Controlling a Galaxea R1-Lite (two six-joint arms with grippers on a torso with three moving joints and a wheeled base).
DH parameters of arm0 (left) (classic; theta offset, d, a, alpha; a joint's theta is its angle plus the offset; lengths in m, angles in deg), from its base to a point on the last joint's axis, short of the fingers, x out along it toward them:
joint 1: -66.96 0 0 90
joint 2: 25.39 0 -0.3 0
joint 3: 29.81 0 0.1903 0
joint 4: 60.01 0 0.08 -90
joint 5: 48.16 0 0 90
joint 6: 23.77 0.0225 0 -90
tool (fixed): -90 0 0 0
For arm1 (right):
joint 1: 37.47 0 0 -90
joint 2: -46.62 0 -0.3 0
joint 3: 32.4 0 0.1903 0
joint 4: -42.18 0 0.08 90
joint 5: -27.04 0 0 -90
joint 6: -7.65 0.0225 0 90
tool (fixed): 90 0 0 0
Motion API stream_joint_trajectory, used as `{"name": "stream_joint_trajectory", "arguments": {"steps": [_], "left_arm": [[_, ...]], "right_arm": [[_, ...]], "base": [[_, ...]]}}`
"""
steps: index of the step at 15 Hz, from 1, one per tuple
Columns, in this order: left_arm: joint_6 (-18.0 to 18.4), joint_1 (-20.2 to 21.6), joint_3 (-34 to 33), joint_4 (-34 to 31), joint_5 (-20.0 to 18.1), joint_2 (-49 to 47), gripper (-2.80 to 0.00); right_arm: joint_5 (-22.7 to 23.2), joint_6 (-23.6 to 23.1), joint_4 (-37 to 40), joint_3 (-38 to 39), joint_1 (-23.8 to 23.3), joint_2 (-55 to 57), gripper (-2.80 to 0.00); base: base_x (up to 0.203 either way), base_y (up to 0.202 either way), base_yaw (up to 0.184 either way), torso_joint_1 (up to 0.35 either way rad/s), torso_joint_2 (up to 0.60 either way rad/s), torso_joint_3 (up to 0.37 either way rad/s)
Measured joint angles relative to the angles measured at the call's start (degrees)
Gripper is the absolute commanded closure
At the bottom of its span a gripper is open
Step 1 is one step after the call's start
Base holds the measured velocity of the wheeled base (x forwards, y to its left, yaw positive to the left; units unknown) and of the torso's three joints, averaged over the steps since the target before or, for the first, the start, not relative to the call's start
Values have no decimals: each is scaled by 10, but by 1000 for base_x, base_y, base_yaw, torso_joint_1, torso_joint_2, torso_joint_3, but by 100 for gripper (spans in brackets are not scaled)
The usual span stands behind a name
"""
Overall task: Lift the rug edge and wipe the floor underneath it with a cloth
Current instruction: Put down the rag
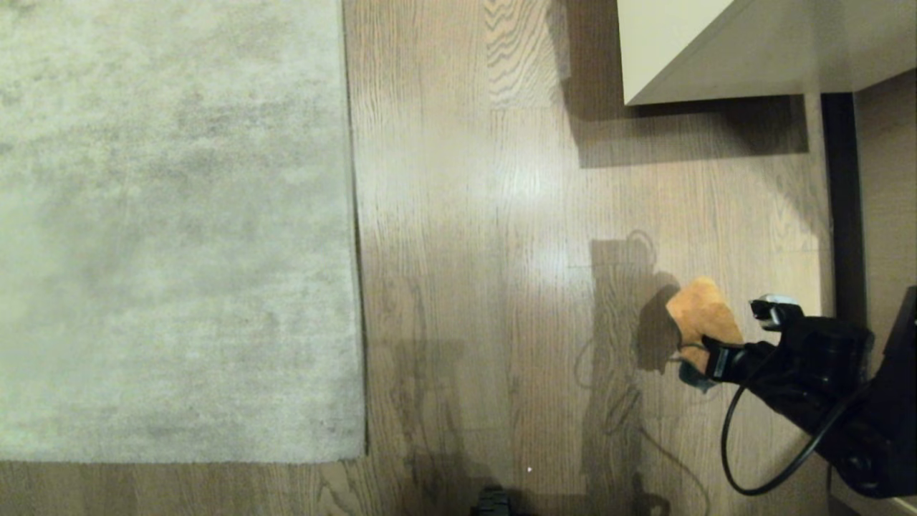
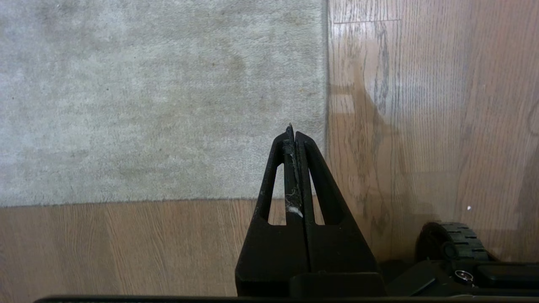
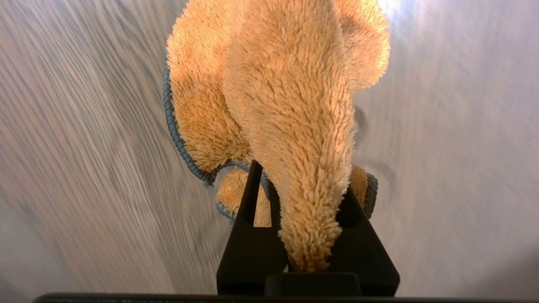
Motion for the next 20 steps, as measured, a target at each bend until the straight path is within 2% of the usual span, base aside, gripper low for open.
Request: {"name": "stream_joint_trajectory", "arguments": {"steps": [10, 20], "left_arm": [[0, 0, 0, 0, 0, 0, 0], [0, 0, 0, 0, 0, 0, 0]], "right_arm": [[-1, 1, 10, -113, 7, 76, 0], [-1, 1, 29, -153, 4, 94, 0]], "base": [[0, 0, 0, 0, 0, 0], [0, 0, 0, 0, 0, 0]]}}
